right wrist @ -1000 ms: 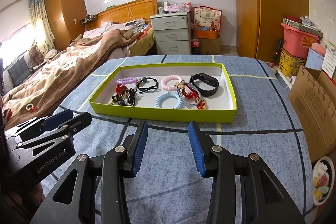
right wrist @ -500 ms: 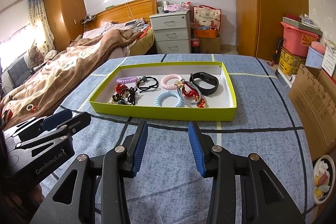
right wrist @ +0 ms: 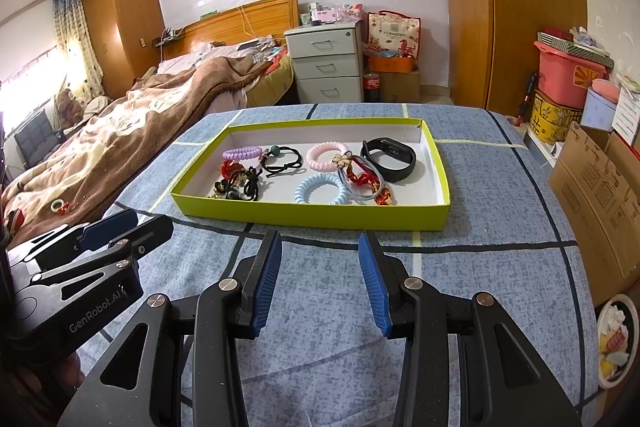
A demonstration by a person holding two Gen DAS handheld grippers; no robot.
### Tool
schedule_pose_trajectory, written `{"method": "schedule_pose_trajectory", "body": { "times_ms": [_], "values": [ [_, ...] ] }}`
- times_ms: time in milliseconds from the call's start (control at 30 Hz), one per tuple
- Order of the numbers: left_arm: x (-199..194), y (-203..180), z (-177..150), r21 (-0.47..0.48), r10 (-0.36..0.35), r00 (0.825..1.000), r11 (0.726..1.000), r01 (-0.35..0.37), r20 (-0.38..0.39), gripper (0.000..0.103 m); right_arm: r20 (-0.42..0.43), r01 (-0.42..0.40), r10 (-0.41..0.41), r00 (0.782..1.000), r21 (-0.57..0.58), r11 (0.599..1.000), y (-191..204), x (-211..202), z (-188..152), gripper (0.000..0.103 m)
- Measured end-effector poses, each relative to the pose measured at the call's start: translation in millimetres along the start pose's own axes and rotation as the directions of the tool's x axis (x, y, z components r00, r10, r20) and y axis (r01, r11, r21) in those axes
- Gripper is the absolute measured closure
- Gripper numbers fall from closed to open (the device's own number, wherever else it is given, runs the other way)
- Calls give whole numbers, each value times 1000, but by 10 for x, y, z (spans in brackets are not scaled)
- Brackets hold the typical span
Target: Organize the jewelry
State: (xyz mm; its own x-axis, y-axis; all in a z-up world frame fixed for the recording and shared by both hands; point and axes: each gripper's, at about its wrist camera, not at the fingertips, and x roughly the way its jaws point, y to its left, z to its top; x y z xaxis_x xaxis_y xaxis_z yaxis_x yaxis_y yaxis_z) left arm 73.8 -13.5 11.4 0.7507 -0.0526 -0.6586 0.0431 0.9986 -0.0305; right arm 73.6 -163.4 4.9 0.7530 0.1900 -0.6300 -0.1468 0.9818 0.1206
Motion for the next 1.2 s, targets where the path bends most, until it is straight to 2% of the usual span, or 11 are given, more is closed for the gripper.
{"method": "schedule_pose_trajectory", "body": {
  "times_ms": [1200],
  "values": [
    [16, 41, -7, -15, -9, 1000, 1000, 8, -19, 59, -5, 3, -3, 1000, 5, 1000, 14, -7, -49, 62]
  ]
}}
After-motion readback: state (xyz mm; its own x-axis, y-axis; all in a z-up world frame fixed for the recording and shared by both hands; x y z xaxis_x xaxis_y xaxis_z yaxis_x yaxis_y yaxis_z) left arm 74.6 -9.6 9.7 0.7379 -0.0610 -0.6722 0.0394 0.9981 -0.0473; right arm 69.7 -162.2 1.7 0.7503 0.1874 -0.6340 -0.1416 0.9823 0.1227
